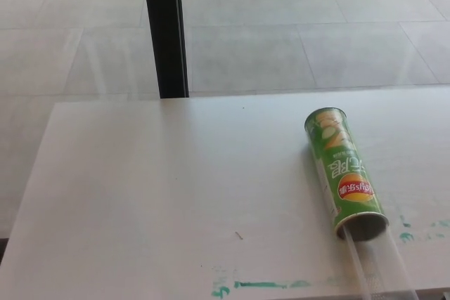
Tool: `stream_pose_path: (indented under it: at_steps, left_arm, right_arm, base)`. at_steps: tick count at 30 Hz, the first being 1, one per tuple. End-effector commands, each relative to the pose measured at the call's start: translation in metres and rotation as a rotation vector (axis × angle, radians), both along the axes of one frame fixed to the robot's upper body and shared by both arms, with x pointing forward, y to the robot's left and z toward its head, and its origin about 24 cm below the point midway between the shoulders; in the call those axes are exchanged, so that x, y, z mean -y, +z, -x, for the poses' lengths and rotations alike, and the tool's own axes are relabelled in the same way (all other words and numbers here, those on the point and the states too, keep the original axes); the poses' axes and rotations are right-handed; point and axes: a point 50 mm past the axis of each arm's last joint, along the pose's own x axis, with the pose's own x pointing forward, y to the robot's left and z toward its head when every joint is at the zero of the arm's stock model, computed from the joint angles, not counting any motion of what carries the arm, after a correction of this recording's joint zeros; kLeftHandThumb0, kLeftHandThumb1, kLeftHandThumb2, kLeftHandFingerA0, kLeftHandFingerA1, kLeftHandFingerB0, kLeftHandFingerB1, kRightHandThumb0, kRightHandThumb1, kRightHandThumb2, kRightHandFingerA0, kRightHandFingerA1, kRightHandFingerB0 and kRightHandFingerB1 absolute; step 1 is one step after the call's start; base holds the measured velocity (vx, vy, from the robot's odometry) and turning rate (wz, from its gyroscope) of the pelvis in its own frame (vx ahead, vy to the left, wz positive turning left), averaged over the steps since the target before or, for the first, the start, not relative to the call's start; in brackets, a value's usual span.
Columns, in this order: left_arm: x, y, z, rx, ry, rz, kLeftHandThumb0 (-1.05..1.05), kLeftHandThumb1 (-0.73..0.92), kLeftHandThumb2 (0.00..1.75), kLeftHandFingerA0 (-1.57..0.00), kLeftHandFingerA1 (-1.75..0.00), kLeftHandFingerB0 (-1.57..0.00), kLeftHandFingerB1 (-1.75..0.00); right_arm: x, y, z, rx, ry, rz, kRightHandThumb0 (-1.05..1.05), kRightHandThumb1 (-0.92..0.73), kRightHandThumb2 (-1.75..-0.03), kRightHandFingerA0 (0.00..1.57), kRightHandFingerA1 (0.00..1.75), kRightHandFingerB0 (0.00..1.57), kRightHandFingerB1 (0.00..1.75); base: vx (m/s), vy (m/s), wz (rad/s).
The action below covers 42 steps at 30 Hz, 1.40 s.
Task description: Use the right hand as a fist to push the chips tray inside its container kept in the middle of the desk
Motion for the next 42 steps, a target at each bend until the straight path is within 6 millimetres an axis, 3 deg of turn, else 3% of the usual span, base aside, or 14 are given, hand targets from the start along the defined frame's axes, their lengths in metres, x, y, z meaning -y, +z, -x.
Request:
stream_pose_path:
  at_steps: [1, 4, 6, 7, 9, 15, 21, 24, 25, 27, 30, 40, 41, 42]
  left_arm:
    - [-0.007, 0.008, -0.003, 0.004, -0.023, -0.015, -1.05, 0.71, 1.37, -0.50, -1.07, -0.30, -0.88]
    - [-0.008, 0.008, -0.003, 0.012, -0.018, -0.018, -1.05, 0.91, 1.04, -0.49, -1.27, -0.28, -1.01]
    - [-0.008, 0.009, -0.003, 0.022, -0.019, -0.008, -1.05, 0.89, 1.09, -0.43, -1.37, -0.23, -1.10]
    - [-0.008, 0.009, -0.003, 0.026, -0.002, -0.012, -0.74, 0.68, 1.45, -0.56, -1.07, 0.00, -0.71]
    - [-0.009, 0.010, -0.002, 0.025, 0.002, -0.016, -1.05, 0.89, 1.05, -0.41, -1.38, -0.20, -1.09]
    - [-0.009, 0.010, -0.002, 0.007, -0.012, -0.018, -1.05, 0.70, 1.36, -0.53, -1.08, -0.31, -0.88]
    - [-0.009, 0.011, -0.001, 0.024, -0.012, -0.017, -1.05, 0.91, 1.00, -0.51, -1.29, -0.29, -1.03]
    - [-0.010, 0.011, -0.002, 0.022, -0.006, -0.017, -1.05, 0.89, 1.09, -0.41, -1.36, -0.24, -1.09]
    - [-0.009, 0.011, -0.002, 0.019, -0.018, -0.028, -0.75, 0.67, 1.45, -0.52, -1.05, 0.00, -0.72]
    - [-0.009, 0.010, -0.002, 0.022, -0.018, -0.028, -1.05, 0.87, 1.08, -0.43, -1.38, -0.24, -1.12]
    - [-0.009, 0.010, -0.002, 0.032, 0.004, -0.022, -1.05, 0.90, 1.03, -0.50, -1.28, -0.27, -1.02]
    - [-0.011, 0.012, -0.003, 0.019, -0.010, -0.031, -0.77, 0.67, 1.45, -0.56, -1.07, 0.00, -0.72]
    - [-0.011, 0.012, -0.002, 0.018, -0.019, -0.033, -1.05, 0.87, 1.08, -0.42, -1.37, -0.25, -1.11]
    - [-0.011, 0.012, -0.003, 0.020, -0.017, -0.035, -0.75, 0.68, 1.45, -0.52, -1.04, 0.00, -0.72]
  right_arm:
    - [-0.160, 0.060, 0.000, 0.042, 0.897, 0.413, -0.66, -0.88, -0.67, 0.76, 1.16, 0.51, 0.48]
    - [-0.175, 0.053, 0.009, -0.047, 1.005, 0.438, -0.68, -0.87, -0.66, 0.76, 1.13, 0.53, 0.43]
    - [-0.185, 0.037, 0.020, -0.155, 1.138, 0.559, -0.62, -0.88, -0.66, 0.77, 1.11, 0.48, 0.45]
    - [-0.188, 0.033, 0.023, -0.180, 1.162, 0.598, -0.57, -0.87, -0.66, 0.79, 1.10, 0.48, 0.48]
    - [-0.192, 0.027, 0.028, -0.198, 1.198, 0.637, -0.58, -0.87, -0.66, 0.81, 1.16, 0.47, 0.50]
    - [-0.198, 0.017, 0.039, -0.307, 1.289, 0.706, -0.69, -0.86, -0.66, 0.85, 1.12, 0.50, 0.48]
    - [-0.205, 0.004, 0.054, -0.415, 1.348, 0.857, -0.64, -0.83, -0.65, 0.86, 1.10, 0.54, 0.48]
    - [-0.208, 0.000, 0.059, -0.453, 1.375, 0.889, -0.64, -0.85, -0.65, 0.85, 1.09, 0.54, 0.48]
    - [-0.210, -0.003, 0.061, -0.461, 1.397, 0.904, -0.63, -0.84, -0.65, 0.88, 1.05, 0.53, 0.49]
    - [-0.211, -0.004, 0.063, -0.465, 1.407, 0.911, -0.63, -0.84, -0.65, 0.89, 1.03, 0.53, 0.49]
    - [-0.215, -0.009, 0.066, -0.463, 1.422, 0.932, -0.64, -0.84, -0.65, 0.89, 1.03, 0.55, 0.50]
    - [-0.223, -0.019, 0.070, -0.499, 1.517, 1.184, -0.62, -0.79, -0.64, 0.84, 1.17, 0.54, 0.52]
    - [-0.222, -0.018, 0.069, -0.506, 1.515, 1.210, -0.62, -0.80, -0.64, 0.85, 1.14, 0.54, 0.52]
    - [-0.221, -0.017, 0.067, -0.500, 1.508, 1.227, -0.61, -0.79, -0.64, 0.85, 1.19, 0.54, 0.52]
  base:
    - [0.00, 0.000, 0.00]
    - [0.00, 0.000, 0.00]
    - [0.00, 0.000, 0.00]
    - [0.00, 0.000, 0.00]
    - [0.00, 0.000, 0.00]
    - [0.00, 0.000, 0.00]
    - [0.00, 0.000, 0.00]
    - [0.00, 0.000, 0.00]
    - [0.00, 0.000, 0.00]
    - [0.00, 0.000, 0.00]
    - [0.00, 0.000, 0.00]
    - [0.00, 0.000, 0.00]
    - [0.00, 0.000, 0.00]
    - [0.00, 0.000, 0.00]
